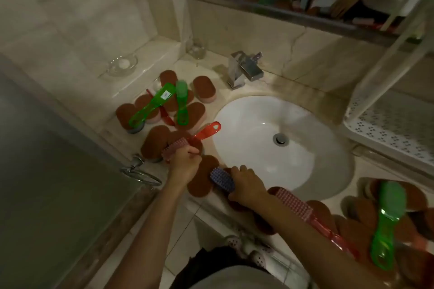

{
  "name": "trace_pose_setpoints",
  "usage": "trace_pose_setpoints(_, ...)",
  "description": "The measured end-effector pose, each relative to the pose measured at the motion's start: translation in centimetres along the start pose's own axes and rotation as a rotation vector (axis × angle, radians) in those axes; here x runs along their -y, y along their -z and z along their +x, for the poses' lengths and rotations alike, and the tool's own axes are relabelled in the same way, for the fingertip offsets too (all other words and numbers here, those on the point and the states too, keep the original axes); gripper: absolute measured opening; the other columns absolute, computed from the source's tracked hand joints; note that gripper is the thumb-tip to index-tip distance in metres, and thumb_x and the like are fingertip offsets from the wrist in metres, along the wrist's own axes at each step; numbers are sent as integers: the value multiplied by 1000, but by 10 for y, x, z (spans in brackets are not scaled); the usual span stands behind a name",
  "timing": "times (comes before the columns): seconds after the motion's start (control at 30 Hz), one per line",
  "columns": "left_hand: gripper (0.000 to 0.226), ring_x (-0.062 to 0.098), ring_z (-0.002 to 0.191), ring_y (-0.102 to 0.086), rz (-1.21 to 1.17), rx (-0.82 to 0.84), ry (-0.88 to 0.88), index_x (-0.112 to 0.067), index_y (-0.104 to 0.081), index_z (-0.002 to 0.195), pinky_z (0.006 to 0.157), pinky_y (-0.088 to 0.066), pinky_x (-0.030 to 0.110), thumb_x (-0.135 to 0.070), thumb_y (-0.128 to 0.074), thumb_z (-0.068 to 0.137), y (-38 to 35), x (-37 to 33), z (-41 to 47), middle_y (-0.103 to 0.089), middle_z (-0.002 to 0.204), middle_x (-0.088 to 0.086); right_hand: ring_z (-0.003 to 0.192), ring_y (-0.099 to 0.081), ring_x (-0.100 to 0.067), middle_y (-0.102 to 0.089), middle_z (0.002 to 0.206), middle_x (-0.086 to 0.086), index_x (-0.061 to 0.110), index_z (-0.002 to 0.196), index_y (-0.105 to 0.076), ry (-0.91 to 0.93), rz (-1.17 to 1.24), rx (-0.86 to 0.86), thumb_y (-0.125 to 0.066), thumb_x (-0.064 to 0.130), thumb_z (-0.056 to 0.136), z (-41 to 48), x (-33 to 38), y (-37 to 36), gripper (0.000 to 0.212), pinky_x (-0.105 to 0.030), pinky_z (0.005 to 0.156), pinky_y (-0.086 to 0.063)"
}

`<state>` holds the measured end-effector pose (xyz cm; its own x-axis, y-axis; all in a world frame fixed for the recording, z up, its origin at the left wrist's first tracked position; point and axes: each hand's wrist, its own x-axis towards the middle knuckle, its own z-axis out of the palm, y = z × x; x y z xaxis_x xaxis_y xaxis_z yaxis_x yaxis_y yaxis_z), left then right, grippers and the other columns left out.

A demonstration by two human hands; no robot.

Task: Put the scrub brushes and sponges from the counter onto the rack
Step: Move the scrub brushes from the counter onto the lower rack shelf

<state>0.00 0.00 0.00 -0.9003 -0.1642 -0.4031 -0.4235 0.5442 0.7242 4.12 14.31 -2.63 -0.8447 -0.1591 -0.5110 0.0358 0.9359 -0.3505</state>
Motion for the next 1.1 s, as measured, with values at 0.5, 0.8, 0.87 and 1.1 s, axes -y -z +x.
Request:
trace_pose_setpoints(0.5,43,28,128,-45,753,-61,-281,-11,-47,129,108,-32,41,-11,-59,87,-3,0,71,-53,130,11,103,-62,-24,-61,120,-13,8,122,-46,-145,395,-229,-66,13,82,13,-2,30,45,-20,74,-43)
trace_pose_setpoints(0.8,46,29,124,-45,979,12,-388,-9,-43,132,104,-35,37,-6,-54,88,-4,-4,81,-47,132,12,105,-61,-26,-61,122,-14,7,125,-47,-193,528,-244,-67,12,81,20,-2,39,48,-24,74,-46)
trace_pose_setpoints(0.87,46,27,124,-45,1012,-24,-437,-10,-40,136,103,-35,34,-4,-48,91,-3,-6,79,-47,132,11,95,-60,-24,-62,120,-15,7,124,-48,-201,550,-276,-67,11,80,20,-6,43,48,-23,71,-42)
trace_pose_setpoints(1.1,46,23,125,-39,1009,-66,-763,-16,-39,136,105,-29,34,-10,-49,92,0,-57,39,-46,135,5,81,-64,-27,-60,107,-14,5,123,-49,-310,761,-456,-64,9,82,6,-35,72,44,-37,73,-54)
